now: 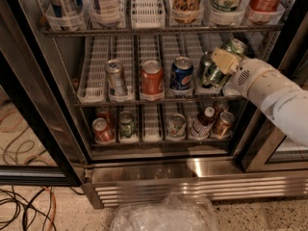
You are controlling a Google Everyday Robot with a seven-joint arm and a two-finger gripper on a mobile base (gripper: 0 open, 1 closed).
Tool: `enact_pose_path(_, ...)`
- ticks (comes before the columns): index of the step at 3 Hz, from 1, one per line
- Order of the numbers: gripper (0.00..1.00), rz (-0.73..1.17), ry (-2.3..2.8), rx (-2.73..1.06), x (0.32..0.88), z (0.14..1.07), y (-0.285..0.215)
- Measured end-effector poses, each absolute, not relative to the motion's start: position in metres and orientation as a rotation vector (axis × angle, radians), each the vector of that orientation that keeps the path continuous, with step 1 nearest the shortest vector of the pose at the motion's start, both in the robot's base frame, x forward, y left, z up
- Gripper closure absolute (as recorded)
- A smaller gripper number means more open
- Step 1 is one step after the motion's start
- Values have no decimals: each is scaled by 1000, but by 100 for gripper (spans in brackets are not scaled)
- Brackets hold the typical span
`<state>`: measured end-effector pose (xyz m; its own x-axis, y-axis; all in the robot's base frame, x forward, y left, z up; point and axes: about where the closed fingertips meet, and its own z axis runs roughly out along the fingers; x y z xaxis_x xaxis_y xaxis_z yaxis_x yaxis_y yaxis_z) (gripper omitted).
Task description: Pick green can from middle shelf of fridge
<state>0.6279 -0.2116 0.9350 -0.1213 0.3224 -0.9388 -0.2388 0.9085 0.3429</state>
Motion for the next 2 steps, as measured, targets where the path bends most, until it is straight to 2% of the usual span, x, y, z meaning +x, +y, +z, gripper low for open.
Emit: enact_pose_path(2, 100, 788, 1670, -27, 551, 962, -159)
